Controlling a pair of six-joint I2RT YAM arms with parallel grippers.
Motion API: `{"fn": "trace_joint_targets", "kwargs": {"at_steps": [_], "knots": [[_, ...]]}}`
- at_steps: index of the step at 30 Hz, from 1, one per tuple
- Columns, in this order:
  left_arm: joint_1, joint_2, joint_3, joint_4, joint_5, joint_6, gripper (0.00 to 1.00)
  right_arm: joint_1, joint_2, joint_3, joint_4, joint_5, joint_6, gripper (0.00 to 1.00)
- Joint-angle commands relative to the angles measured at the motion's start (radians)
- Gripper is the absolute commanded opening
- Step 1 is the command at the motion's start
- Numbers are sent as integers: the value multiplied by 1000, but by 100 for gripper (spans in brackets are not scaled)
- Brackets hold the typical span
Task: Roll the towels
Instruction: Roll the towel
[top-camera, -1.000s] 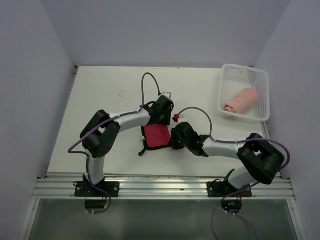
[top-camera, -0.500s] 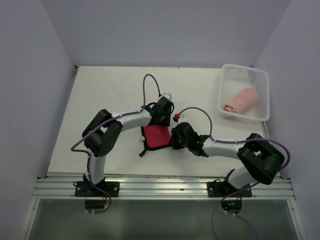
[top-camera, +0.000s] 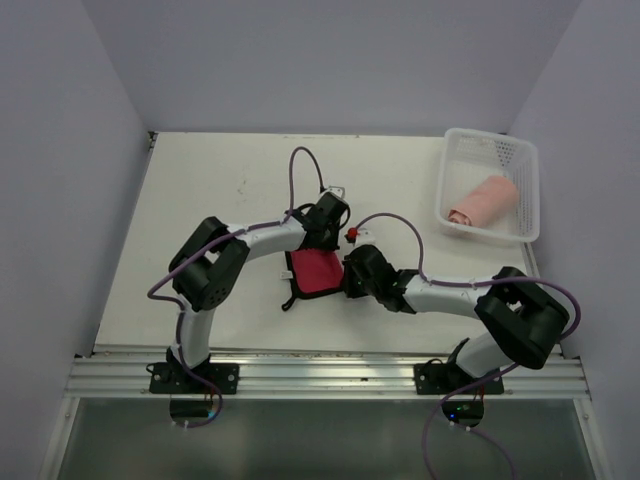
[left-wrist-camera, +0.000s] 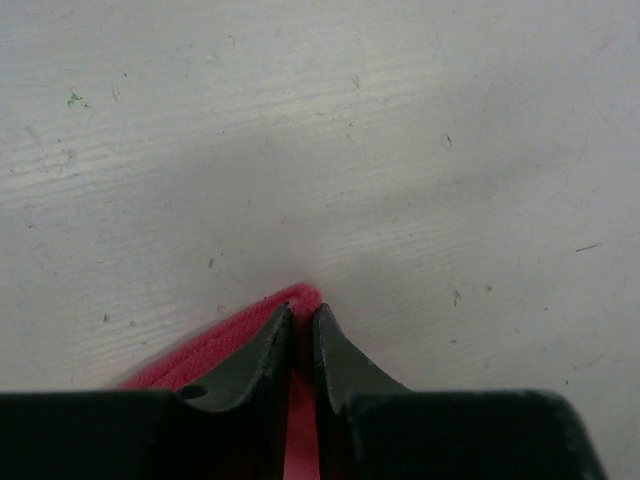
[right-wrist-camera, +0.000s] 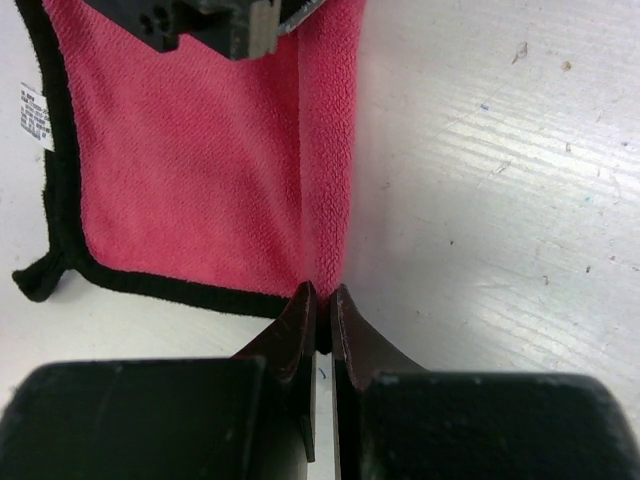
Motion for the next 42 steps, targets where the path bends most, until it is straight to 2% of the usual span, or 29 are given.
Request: {"fn": "trace_joint_targets", "kwargs": {"at_steps": [1, 8, 18, 24, 42], "knots": [[17, 24, 33, -35, -5, 25, 14, 19, -31, 54, -68, 76, -55, 0], [34, -24, 24, 15, 18, 2, 11, 60, -45, 106, -182, 165, -124, 0], [104, -159, -152, 265, 113, -76, 0, 169, 15, 207, -386, 413, -172, 0], [138, -194, -221, 411, 160, -91, 0, 204, 41, 228, -426, 462, -203, 0], [170, -192, -329, 575, 188, -105, 0, 379, 237, 370, -598, 676, -301, 0]]}}
